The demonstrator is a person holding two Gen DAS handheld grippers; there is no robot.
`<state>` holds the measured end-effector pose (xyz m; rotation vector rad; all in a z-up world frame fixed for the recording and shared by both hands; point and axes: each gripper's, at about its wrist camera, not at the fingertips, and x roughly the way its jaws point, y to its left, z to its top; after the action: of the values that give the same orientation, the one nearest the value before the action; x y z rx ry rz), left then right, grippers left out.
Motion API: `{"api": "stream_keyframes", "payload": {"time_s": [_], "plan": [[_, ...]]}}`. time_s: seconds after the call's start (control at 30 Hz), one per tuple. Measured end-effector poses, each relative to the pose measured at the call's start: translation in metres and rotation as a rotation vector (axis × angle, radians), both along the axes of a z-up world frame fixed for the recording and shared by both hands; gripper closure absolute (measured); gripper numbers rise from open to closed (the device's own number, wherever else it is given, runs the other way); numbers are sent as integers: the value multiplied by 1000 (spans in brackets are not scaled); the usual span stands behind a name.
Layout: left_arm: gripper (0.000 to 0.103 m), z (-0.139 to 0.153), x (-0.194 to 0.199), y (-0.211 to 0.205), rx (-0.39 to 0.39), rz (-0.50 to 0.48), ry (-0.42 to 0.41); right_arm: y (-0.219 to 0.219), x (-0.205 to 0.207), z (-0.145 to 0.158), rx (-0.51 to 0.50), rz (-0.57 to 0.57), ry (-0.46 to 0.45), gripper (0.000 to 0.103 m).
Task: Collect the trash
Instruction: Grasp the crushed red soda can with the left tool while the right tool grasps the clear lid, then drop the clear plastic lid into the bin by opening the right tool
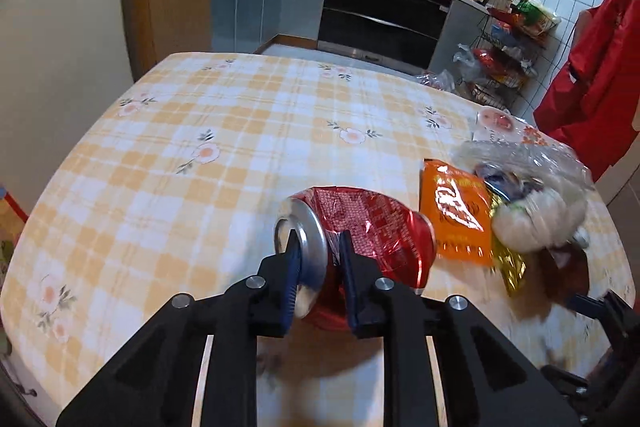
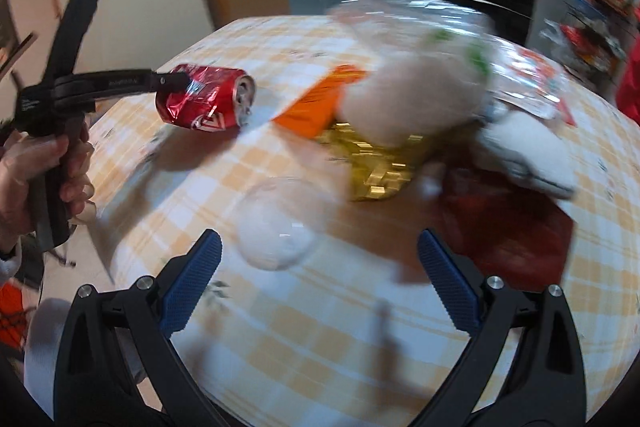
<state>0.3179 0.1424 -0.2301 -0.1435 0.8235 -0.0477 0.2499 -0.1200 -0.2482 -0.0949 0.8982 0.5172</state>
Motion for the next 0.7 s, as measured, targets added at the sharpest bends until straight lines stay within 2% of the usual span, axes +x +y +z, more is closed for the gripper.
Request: {"api": "stream_keyframes", "payload": {"time_s": [0.03,0.13,0.23,0.5,0.53,0.6,0.7], "plan": [[85,1,-6,4,-4,8,-3,8,1,-2,-12,19,2,8],[85,4,-29,12,-1,45,-21,30,14,-14,-42,47,33,28],[85,6,-46,15,-17,51,-28,38,30,-27,-58,19,94,26],[85,9,-75,20,-59,72,-37,56,27,-29,-142,62,68,26],[85,9,-78,21,-68,76,-35,58,26,-30,-148,60,68,26],[85,10,-84,21,-81,83,-33,58,26,-30,-150,54,72,36],[85,14,-96,17,-89,80,-36,51,20,-27,-136,39,76,36]]}}
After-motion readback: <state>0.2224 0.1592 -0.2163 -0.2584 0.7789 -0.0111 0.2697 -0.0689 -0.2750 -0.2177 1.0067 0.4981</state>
